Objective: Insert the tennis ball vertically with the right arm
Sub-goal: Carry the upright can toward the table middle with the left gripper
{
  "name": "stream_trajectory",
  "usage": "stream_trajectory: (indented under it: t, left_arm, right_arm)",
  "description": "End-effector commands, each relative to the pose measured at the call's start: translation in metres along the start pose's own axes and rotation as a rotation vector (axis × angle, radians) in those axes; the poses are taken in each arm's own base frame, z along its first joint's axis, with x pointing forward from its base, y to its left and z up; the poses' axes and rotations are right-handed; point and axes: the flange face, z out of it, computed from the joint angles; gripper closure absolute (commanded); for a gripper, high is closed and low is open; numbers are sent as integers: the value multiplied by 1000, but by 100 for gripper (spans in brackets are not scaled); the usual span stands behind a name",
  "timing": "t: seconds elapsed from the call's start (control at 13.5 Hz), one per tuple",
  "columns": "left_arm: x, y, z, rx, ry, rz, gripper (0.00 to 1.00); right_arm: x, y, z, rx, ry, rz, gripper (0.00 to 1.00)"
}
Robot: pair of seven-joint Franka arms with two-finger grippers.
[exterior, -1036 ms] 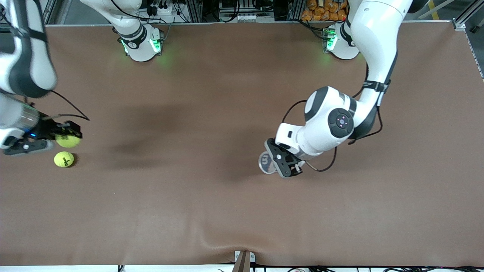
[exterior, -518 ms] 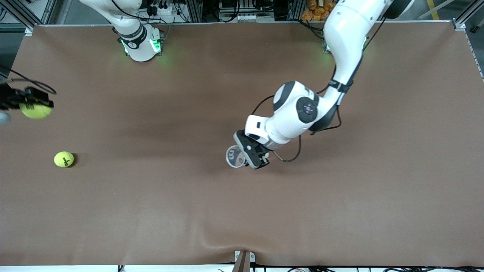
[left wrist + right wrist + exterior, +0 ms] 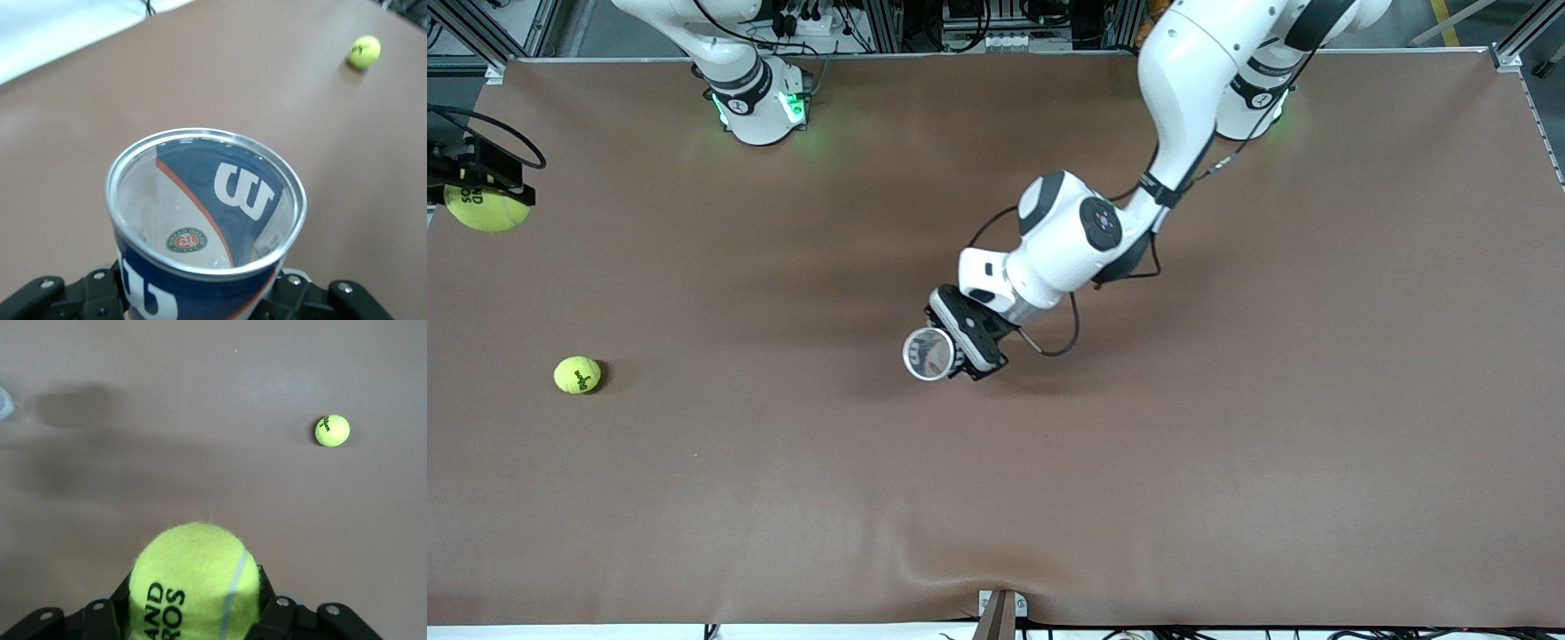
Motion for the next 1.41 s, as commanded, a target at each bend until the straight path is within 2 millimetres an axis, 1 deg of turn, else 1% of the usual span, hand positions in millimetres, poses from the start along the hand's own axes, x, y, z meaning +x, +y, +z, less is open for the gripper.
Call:
stream_trajectory:
  t: [0.0,0.07,0.15,0.22,0.3,0.37,0.52,0.59,0.74,0.89,0.96,1.04,1.11,1.26,1.33]
  left_arm:
    - [-12,26,18,33,93,-65,29]
    - [-21,36,28,51,116,-70,29]
    - [-30,50,39,62,135,-71,29]
    - [-38,56,45,83,160,-76,29]
    - [-46,68,52,93,173,-69,29]
    - [-54,75,59,104,184,-69,29]
    - [-64,88,66,123,207,-61,29]
    - [-68,99,70,124,215,-49,29]
    - [-77,113,72,151,258,-35,29]
    - [-88,127,85,158,286,-51,29]
    - [-95,132,92,165,305,-68,29]
    - [-100,134,97,169,318,-84,29]
    - [-101,136,98,166,318,-91,29]
    - [-101,136,98,166,322,-102,28]
    - [-101,138,97,167,326,-101,28]
  right_arm:
    - [-5,-1,-6,3,8,12,100]
    - [-6,-2,-8,1,13,11,100]
    - [-7,-3,-10,-1,18,11,100]
    - [-8,-4,-11,-1,19,18,100]
    - [-7,-7,-11,0,18,30,100]
    - [-6,-17,-10,-2,18,42,100]
    - [1,-34,-7,3,24,88,100]
    - [6,-45,1,6,19,97,100]
    - [23,-62,30,5,27,96,100]
    - [38,-87,57,2,47,138,100]
    - [43,-97,66,1,61,149,100]
    - [47,-102,71,7,70,157,100]
    - [50,-107,78,43,75,178,100]
    - [57,-112,108,85,70,251,100]
    - [60,-125,119,85,83,242,100]
